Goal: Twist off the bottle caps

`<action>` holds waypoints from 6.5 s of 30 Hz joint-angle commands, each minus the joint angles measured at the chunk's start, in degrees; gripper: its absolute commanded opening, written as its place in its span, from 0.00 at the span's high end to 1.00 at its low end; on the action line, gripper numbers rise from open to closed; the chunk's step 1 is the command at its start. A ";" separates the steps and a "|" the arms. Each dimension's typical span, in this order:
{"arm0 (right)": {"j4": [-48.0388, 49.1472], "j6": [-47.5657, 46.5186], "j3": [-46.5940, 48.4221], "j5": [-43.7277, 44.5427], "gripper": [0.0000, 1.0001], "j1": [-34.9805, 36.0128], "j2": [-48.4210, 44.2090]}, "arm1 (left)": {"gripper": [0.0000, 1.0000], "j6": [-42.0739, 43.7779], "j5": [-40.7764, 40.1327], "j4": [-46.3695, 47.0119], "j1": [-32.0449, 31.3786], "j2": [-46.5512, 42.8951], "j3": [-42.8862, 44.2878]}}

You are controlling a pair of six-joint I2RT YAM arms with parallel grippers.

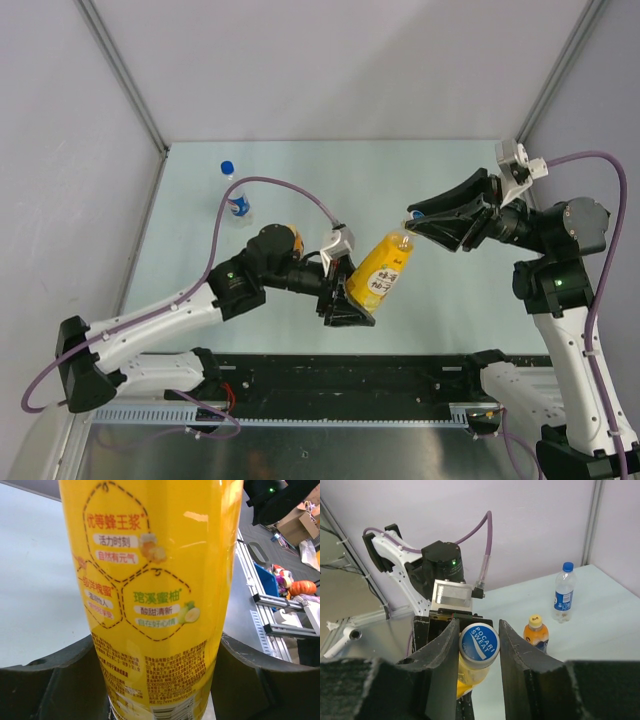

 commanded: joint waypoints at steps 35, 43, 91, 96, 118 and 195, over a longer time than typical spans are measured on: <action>12.62 18.43 -1.28 10.46 0.01 -1.88 1.35 | 1.00 9.66 -9.00 4.60 -0.57 6.66 5.54; 8.90 16.97 -1.28 12.63 0.01 -2.16 0.21 | 1.00 9.69 -13.87 4.46 -0.56 4.67 4.32; -12.55 15.46 6.19 34.48 0.01 5.33 8.17 | 1.00 12.80 -63.38 -10.20 -6.16 2.39 6.93; -12.71 14.98 6.20 34.87 0.01 5.32 7.73 | 1.00 12.73 -63.71 -10.15 -6.21 2.33 6.63; -23.98 7.02 6.20 34.45 0.01 5.34 3.05 | 1.00 11.87 -56.74 -9.97 -6.34 3.80 2.24; -16.79 8.51 0.24 33.64 0.91 12.26 7.34 | 1.00 13.57 -49.81 -11.58 -5.42 6.89 8.93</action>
